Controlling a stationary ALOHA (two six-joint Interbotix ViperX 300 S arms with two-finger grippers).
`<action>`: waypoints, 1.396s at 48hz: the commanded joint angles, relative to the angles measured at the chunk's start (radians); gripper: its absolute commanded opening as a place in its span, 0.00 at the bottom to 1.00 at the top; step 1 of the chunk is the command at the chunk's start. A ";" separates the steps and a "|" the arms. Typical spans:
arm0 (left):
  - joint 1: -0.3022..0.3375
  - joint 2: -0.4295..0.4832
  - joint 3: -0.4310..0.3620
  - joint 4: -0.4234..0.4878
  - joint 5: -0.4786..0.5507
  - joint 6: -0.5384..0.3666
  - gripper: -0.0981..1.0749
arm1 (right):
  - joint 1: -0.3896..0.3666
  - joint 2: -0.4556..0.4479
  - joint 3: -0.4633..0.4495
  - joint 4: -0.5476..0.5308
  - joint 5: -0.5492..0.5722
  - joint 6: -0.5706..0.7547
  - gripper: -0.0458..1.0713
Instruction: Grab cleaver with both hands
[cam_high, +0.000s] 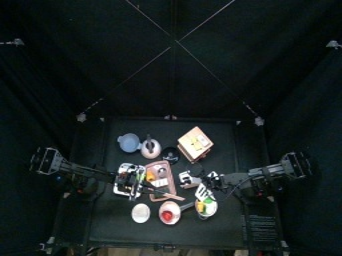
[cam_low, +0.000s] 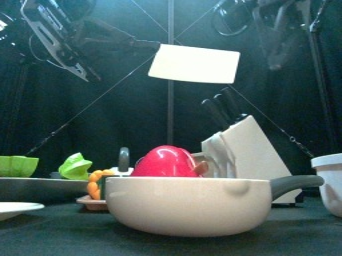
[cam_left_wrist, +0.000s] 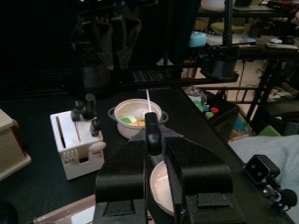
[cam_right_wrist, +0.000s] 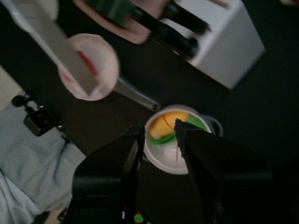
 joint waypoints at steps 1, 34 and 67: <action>0.003 -0.005 -0.025 0.003 -0.003 0.000 0.40 | 0.006 -0.009 -0.020 0.020 -0.146 -0.086 0.70; -0.003 0.009 -0.043 0.012 -0.012 0.000 0.40 | 0.078 0.021 0.195 -0.038 -0.699 -0.193 0.70; -0.012 0.014 -0.025 0.015 -0.003 0.000 0.41 | 0.083 0.066 0.175 -0.040 -0.689 -0.192 0.36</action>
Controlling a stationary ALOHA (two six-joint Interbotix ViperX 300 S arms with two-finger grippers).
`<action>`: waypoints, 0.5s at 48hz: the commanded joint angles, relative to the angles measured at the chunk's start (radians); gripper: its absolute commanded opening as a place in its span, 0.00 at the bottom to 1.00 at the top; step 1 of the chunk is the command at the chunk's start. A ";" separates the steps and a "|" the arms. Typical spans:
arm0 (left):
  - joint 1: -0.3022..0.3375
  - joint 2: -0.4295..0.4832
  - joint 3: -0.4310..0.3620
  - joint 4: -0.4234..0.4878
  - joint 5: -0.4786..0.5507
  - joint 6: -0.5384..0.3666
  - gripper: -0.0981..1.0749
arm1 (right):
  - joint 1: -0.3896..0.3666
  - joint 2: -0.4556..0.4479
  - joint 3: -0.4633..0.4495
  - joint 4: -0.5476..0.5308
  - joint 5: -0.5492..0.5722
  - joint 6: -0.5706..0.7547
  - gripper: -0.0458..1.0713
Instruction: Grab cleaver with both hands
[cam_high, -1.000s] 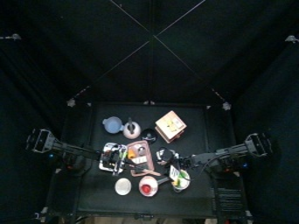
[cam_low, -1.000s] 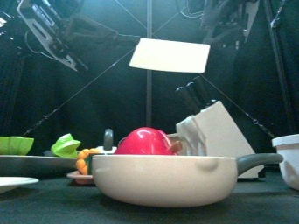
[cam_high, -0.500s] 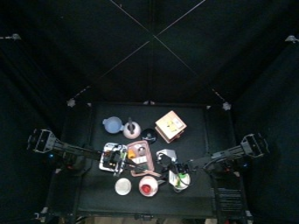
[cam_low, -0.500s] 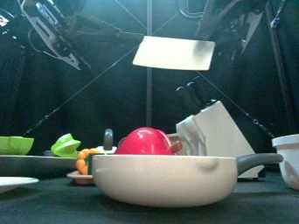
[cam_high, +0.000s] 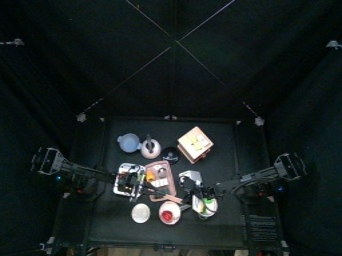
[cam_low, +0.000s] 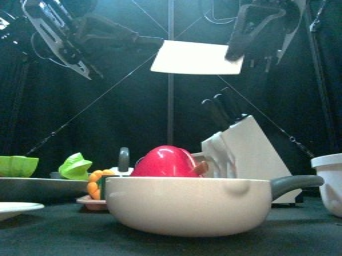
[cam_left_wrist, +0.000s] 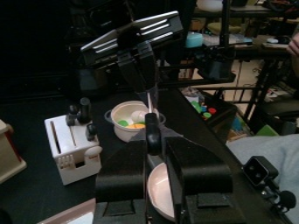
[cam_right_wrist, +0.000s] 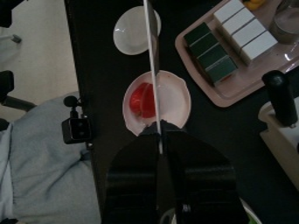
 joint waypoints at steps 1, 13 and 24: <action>-0.008 -0.005 -0.005 0.005 -0.002 0.003 0.41 | 0.000 -0.012 -0.035 0.000 -0.012 0.000 0.36; -0.048 -0.012 0.066 0.011 0.044 0.002 0.41 | 0.015 -0.003 -0.038 -0.002 -0.014 -0.002 0.35; -0.049 -0.018 0.069 0.008 0.046 0.002 0.41 | 0.015 0.040 -0.051 0.000 -0.012 -0.006 0.35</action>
